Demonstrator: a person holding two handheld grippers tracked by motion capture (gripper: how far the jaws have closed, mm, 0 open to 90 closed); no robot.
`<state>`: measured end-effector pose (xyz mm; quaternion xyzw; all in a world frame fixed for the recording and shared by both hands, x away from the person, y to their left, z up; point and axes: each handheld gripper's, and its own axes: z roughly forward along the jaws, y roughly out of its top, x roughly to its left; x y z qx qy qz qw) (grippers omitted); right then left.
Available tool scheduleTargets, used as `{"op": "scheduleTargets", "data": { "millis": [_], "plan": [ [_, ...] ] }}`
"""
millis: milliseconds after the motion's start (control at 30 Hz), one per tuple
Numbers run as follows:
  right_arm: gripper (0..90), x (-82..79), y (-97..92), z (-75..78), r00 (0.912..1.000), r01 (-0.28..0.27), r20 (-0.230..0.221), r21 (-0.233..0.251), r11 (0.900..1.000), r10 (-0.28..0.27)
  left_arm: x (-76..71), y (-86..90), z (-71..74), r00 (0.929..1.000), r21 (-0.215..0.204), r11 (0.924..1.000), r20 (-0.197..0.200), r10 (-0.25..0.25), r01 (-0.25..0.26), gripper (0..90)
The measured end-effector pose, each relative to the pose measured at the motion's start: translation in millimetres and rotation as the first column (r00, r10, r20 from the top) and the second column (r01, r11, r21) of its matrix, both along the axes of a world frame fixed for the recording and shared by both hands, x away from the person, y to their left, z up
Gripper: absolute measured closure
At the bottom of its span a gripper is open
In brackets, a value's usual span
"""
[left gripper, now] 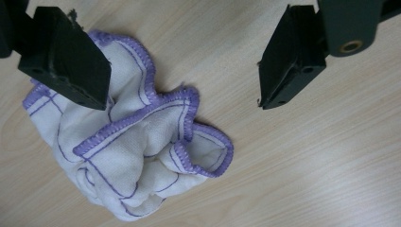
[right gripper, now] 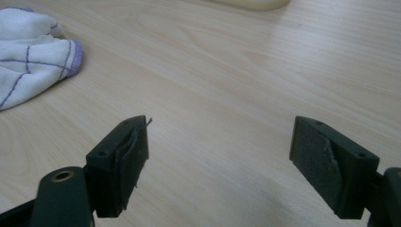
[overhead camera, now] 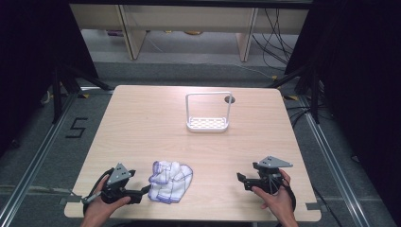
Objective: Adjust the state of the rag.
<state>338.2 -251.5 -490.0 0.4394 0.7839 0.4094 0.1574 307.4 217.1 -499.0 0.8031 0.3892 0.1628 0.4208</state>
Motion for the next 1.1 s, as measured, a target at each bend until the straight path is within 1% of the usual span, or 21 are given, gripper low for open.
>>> {"op": "scheduleTargets", "data": {
  "millis": [33,100,167,200,233,267,300,400,467,500,533,567,700,733,800,867,933,967,1000,1067,1100],
  "plan": [
    [21.2,0.0,0.0,0.0,1.0000,0.000,0.000,0.000,1.0000,0.000,0.0,0.0,0.0,1.0000,0.000,1.0000,0.000,0.000,0.000,17.5],
    [22.2,-0.6,-0.3,1.1,1.0000,0.000,-0.001,-0.014,0.9999,0.000,0.2,1.8,2.9,0.9996,0.028,0.9992,-0.007,-0.027,0.027,17.6],
    [22.2,-0.4,0.1,0.7,1.0000,-0.001,-0.005,0.008,1.0000,0.001,-1.4,-2.1,2.4,0.9997,-0.005,0.9997,0.003,-0.024,0.024,18.4],
    [22.3,-0.3,-0.2,1.2,1.0000,-0.002,-0.008,0.007,1.0000,0.002,-1.2,-1.7,3.5,0.9989,0.007,0.9989,0.001,-0.046,0.046,18.8],
    [22.4,-0.1,-0.9,1.6,0.9999,-0.012,-0.012,0.005,0.9999,0.012,-1.7,-4.9,3.4,0.9994,-0.025,0.9991,0.006,-0.033,0.033,19.0],
    [22.6,-0.3,-0.8,0.9,0.9999,0.006,0.010,0.007,1.0000,-0.006,-2.0,-6.3,4.2,0.9995,-0.036,0.9988,0.000,-0.033,0.033,19.5],
    [22.6,-0.3,-0.8,0.9,0.9999,0.006,0.010,0.007,1.0000,-0.006,-1.4,-7.7,3.9,0.9992,-0.053,0.9978,0.009,-0.038,0.039,19.5],
    [23.2,-0.6,-0.7,1.7,1.0000,0.003,0.009,0.011,0.9999,-0.003,-0.9,-11.5,6.4,0.9982,-0.058,0.9965,0.004,-0.060,0.060,21.2],
    [23.3,-0.7,-1.1,1.6,1.0000,0.007,0.004,0.014,0.9999,-0.007,-0.5,-15.2,6.5,0.9982,-0.081,0.9950,0.011,-0.059,0.059,22.8],
    [23.3,-0.8,-1.4,2.1,1.0000,0.010,0.001,0.007,0.9999,-0.010,0.2,-15.1,7.4,0.9976,-0.070,0.9951,0.005,-0.069,0.069,23.8],
    [23.4,-0.7,-1.5,2.1,1.0000,0.009,0.003,0.008,0.9999,-0.009,0.8,-16.9,7.3,0.9979,-0.096,0.9934,-0.004,-0.064,0.064,24.4],
    [23.5,-1.0,-1.6,2.3,1.0000,0.008,0.001,0.012,0.9999,-0.008,1.0,-17.5,8.2,0.9979,-0.100,0.9932,-0.015,-0.062,0.061,25.0],
    [23.5,-0.4,-2.0,2.2,0.9999,0.012,0.005,0.012,0.9999,-0.012,0.9,-20.7,10.5,0.9972,-0.123,0.9897,-0.001,-0.075,0.074,27.6],
    [23.6,-0.4,-1.9,2.0,0.9999,0.010,0.002,0.011,0.9999,-0.010,0.5,-20.8,12.2,0.9968,-0.103,0.9916,-0.006,-0.080,0.079,28.1],
    [23.7,-1.2,-1.2,2.6,0.9996,0.022,-0.021,0.028,0.9994,-0.021,0.6,-23.4,12.8,0.9963,-0.106,0.9908,-0.009,-0.086,0.085,33.3],
    [23.7,-0.8,-1.2,2.4,0.9998,0.016,-0.012,0.025,0.9996,-0.016,0.2,-26.7,12.6,0.9958,-0.113,0.9894,-0.001,-0.092,0.091,36.2],
    [23.8,-0.9,-1.7,2.1,0.9999,0.012,-0.004,0.019,0.9997,-0.012,0.1,-31.5,13.1,0.9960,-0.098,0.9911,0.011,-0.089,0.089,37.7],
    [23.8,-1.0,-1.7,1.9,0.9999,0.010,-0.006,0.020,0.9998,-0.010,1.1,-33.0,13.5,0.9948,-0.070,0.9924,0.021,-0.099,0.101,39.2],
    [23.8,-1.0,-1.3,1.9,0.9999,0.009,-0.008,0.022,0.9997,-0.009,2.5,-35.9,12.2,0.9938,-0.061,0.9923,0.033,-0.106,0.108,40.6],
    [23.7,-0.5,-0.4,1.6,1.0000,0.001,-0.008,0.023,0.9997,-0.001,5.7,-41.8,10.2,0.9918,-0.040,0.9913,0.033,-0.124,0.125,42.9],
    [23.8,-2.2,2.3,0.8,0.9996,0.015,-0.024,0.049,0.9987,-0.014,8.0,-43.3,10.5,0.9899,-0.014,0.9900,0.022,-0.140,0.140,43.9]
  ]
}}
